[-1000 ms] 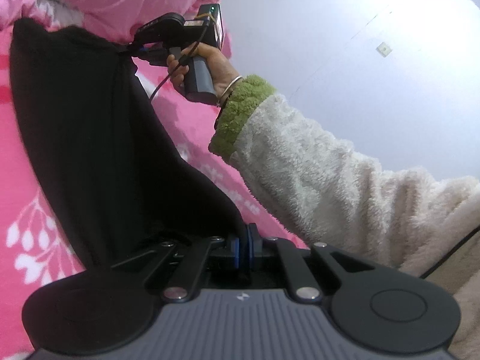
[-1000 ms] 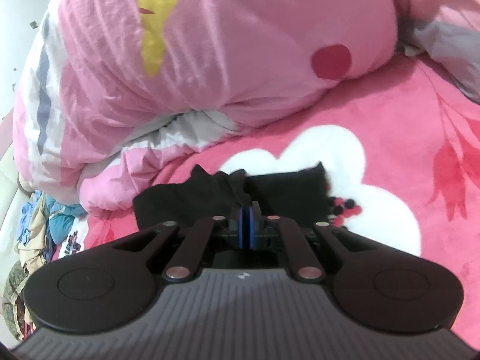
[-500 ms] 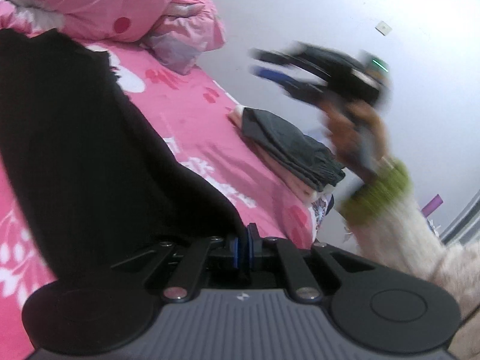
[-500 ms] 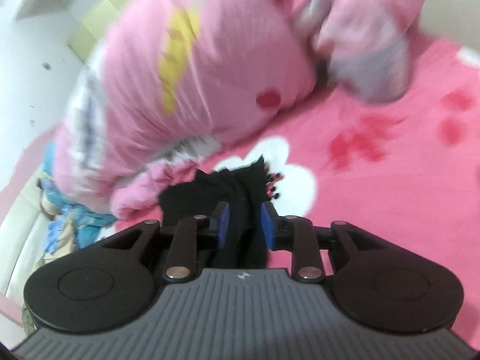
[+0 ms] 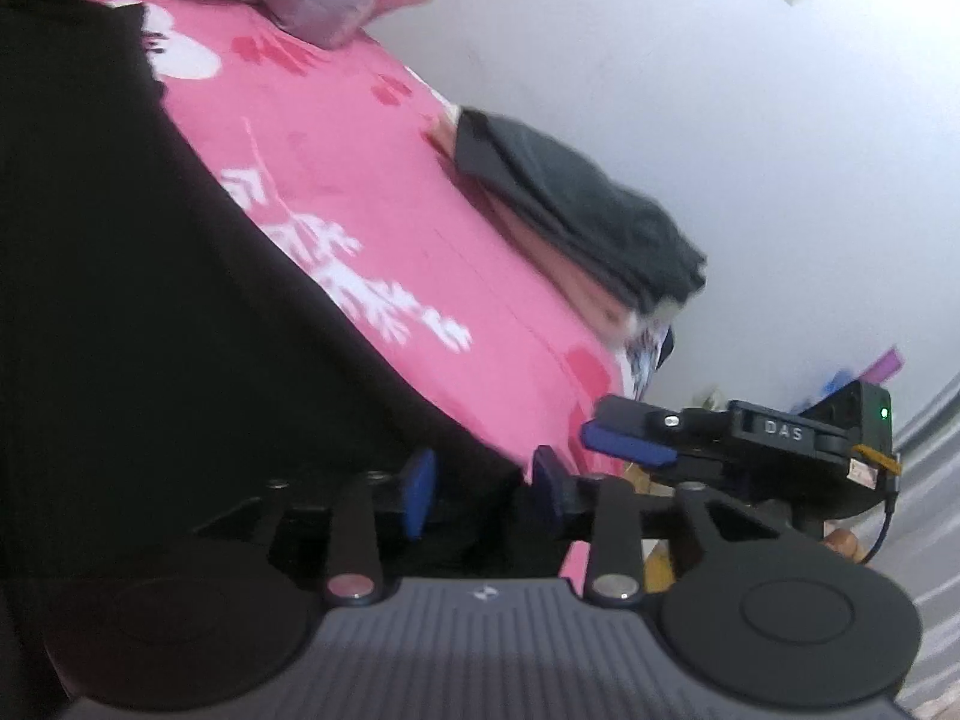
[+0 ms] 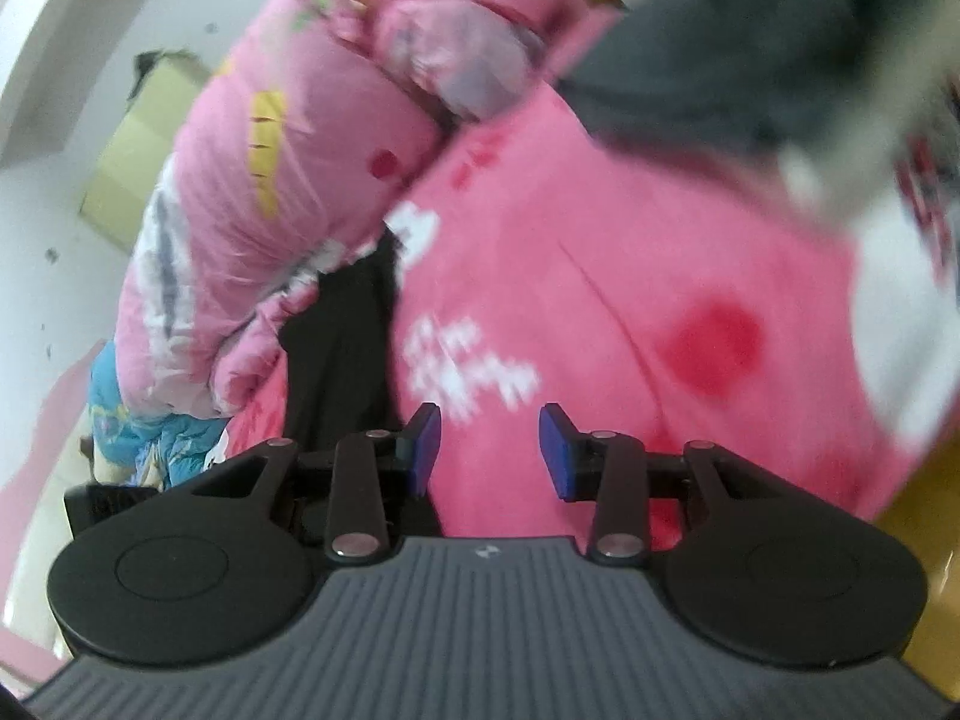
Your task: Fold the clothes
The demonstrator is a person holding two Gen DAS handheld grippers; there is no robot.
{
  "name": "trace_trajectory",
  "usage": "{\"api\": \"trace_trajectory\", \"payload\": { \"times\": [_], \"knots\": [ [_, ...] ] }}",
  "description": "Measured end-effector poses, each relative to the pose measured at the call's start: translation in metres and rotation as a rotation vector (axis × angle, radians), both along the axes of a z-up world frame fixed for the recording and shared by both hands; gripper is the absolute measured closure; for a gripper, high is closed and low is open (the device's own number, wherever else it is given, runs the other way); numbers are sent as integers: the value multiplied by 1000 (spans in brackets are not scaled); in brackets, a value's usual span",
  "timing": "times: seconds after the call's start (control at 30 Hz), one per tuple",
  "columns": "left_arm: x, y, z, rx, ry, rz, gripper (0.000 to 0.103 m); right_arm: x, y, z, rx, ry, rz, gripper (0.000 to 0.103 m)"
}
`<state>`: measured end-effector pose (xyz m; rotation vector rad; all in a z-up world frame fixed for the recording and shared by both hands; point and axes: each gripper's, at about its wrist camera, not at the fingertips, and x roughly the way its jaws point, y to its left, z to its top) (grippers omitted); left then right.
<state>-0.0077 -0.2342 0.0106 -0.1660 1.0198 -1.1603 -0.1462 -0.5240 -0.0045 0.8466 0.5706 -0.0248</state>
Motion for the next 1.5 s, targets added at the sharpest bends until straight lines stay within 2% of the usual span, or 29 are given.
{"api": "trace_trajectory", "payload": {
  "times": [0.03, 0.07, 0.17, 0.3, 0.37, 0.5, 0.6, 0.67, 0.87, 0.97, 1.07, 1.1, 1.23, 1.3, 1.5],
  "knots": [
    [-5, -4, 2, 4, -28, -8, 53, -3, 2, -11, 24, 11, -16, 67],
    [-11, -5, 5, 2, -59, -15, 50, -6, 5, -17, 33, 16, -22, 67],
    [-26, -6, 17, -9, -122, -51, 49, -15, 11, -28, 51, 17, -34, 67],
    [-43, 11, 34, -20, -179, -88, 47, -19, 16, -27, 56, -5, -17, 67],
    [-50, 29, 40, 11, -225, -84, 47, -16, 23, -21, 30, -15, 10, 67],
    [-58, 70, 46, 134, -318, -9, 47, -2, 45, -6, -60, -37, 110, 67],
    [-64, 98, 47, 227, -376, 51, 48, 11, 59, -2, -134, -15, 149, 67],
    [-70, 111, 48, 267, -404, 78, 48, 15, 64, 0, -149, -9, 176, 69],
    [-86, 120, 44, 321, -484, 98, 48, 10, 82, 16, -199, -25, 233, 69],
    [-91, 113, 40, 333, -527, 93, 48, 4, 89, 20, -178, -27, 263, 69],
    [-90, 109, 35, 345, -550, 89, 48, 3, 91, 14, -103, -7, 286, 69],
    [-89, 109, 33, 349, -547, 93, 50, 4, 90, 10, -80, 8, 286, 69],
    [-82, 114, 26, 357, -520, 116, 70, 9, 80, -8, 46, 63, 253, 68],
    [-79, 117, 23, 361, -503, 128, 76, 12, 73, -14, 113, 65, 244, 68],
    [-77, 125, 17, 353, -484, 154, 85, 25, 60, -20, 201, 99, 190, 69]
  ]
}}
